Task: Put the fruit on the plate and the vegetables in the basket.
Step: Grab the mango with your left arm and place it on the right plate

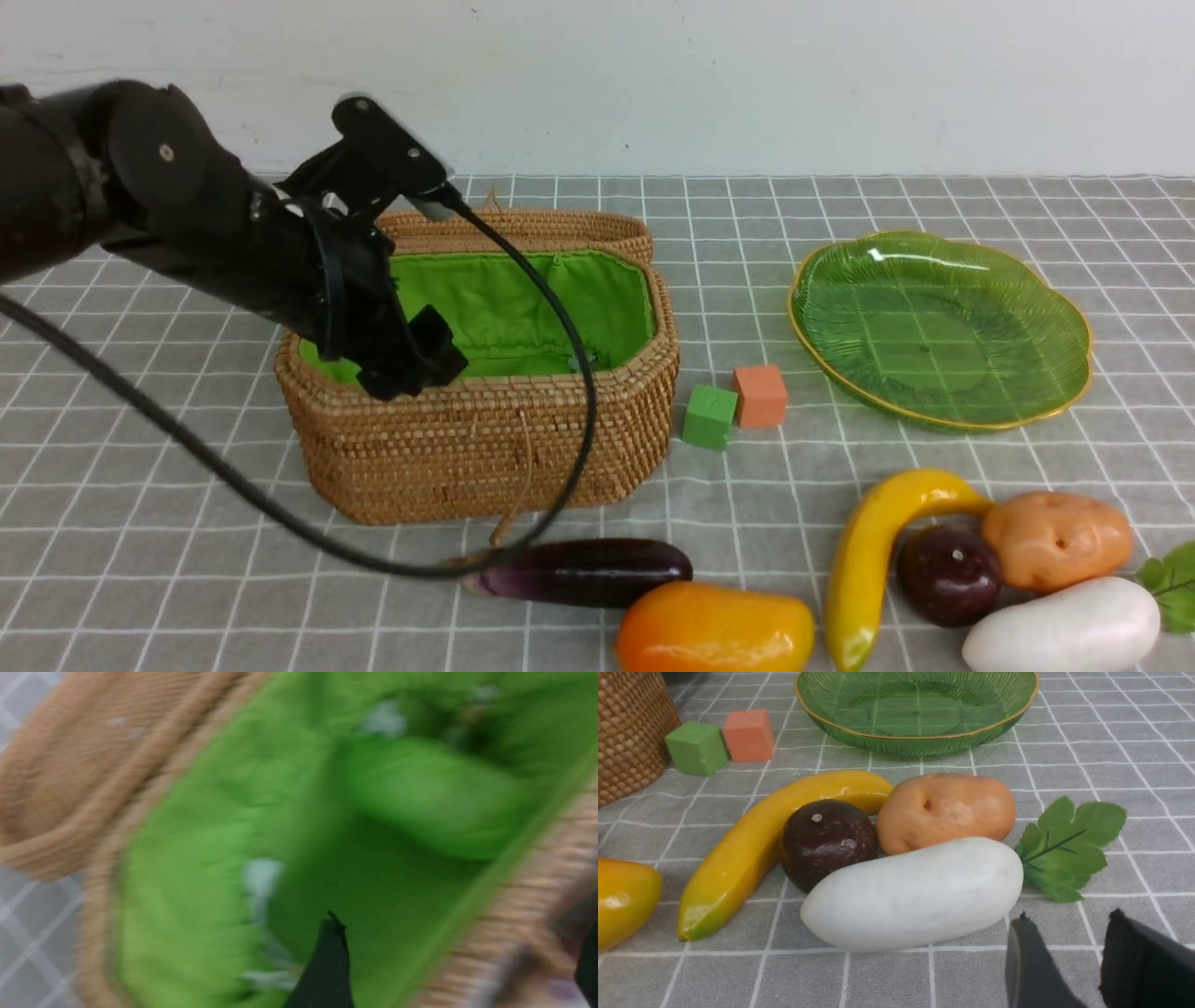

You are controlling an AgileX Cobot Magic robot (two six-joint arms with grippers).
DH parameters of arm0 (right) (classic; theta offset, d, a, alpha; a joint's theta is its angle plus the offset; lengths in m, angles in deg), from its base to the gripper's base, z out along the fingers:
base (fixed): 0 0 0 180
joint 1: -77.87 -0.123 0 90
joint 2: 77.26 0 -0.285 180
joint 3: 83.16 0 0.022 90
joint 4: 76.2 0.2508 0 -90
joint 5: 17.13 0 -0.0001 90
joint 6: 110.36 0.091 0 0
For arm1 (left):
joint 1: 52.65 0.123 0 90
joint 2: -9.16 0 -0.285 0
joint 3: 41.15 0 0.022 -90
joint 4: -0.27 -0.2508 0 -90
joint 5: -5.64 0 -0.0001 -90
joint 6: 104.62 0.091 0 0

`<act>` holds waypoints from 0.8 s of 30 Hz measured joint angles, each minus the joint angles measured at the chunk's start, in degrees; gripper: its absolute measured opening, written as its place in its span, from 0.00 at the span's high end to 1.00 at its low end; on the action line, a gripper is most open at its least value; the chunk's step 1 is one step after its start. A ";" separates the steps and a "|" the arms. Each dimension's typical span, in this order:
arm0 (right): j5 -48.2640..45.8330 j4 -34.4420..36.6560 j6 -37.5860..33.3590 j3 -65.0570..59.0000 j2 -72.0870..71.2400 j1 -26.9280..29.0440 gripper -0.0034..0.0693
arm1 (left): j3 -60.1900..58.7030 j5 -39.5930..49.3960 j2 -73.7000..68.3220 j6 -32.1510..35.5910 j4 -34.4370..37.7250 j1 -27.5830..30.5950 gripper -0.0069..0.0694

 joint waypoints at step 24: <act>0.00 0.00 0.00 0.00 0.00 0.00 0.62 | 0.00 -10.47 -6.81 1.78 -6.46 -31.55 0.08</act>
